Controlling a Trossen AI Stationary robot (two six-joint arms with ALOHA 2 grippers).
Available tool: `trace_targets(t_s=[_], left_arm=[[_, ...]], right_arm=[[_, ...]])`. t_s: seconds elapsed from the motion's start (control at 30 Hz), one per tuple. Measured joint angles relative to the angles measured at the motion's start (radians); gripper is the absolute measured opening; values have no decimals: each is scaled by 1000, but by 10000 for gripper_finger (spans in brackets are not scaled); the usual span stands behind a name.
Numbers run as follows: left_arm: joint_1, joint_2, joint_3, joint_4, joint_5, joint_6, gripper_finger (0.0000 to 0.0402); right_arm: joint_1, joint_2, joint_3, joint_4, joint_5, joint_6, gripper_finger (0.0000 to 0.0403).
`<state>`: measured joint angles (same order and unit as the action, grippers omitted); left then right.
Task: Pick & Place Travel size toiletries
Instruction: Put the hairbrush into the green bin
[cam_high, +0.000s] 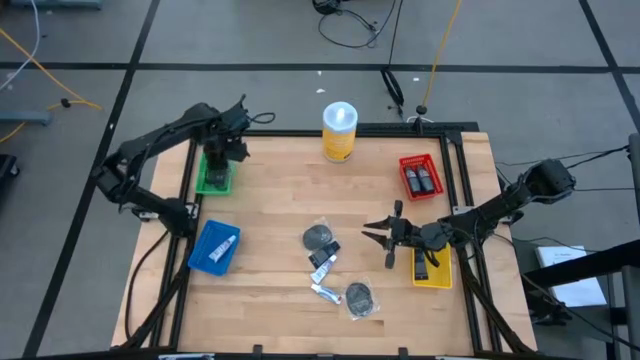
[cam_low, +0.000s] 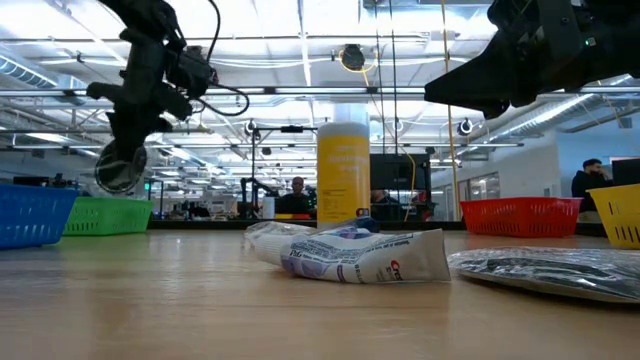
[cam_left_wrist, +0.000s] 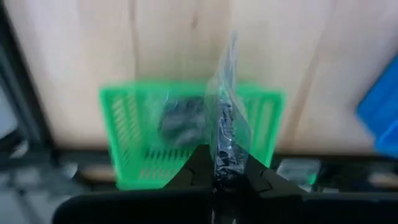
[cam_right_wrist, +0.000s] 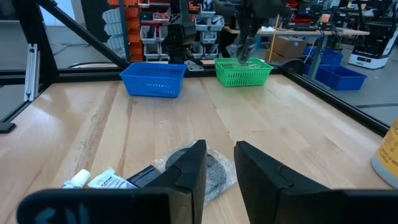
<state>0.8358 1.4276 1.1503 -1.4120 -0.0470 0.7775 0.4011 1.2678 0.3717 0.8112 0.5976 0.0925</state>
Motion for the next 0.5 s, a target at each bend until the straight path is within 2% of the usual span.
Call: trace_targets(t_s=[0.17, 0.3, 0.5], left_arm=[[23, 6, -52, 34, 126, 58, 44], [46, 8, -128, 75, 65, 86, 48], [91, 7, -214, 174, 47, 53, 50]], right_arm=[[0, 0, 0, 1, 0, 1, 75], [0, 0, 0, 1, 0, 20, 75], [0, 0, 0, 0, 0, 20, 75]])
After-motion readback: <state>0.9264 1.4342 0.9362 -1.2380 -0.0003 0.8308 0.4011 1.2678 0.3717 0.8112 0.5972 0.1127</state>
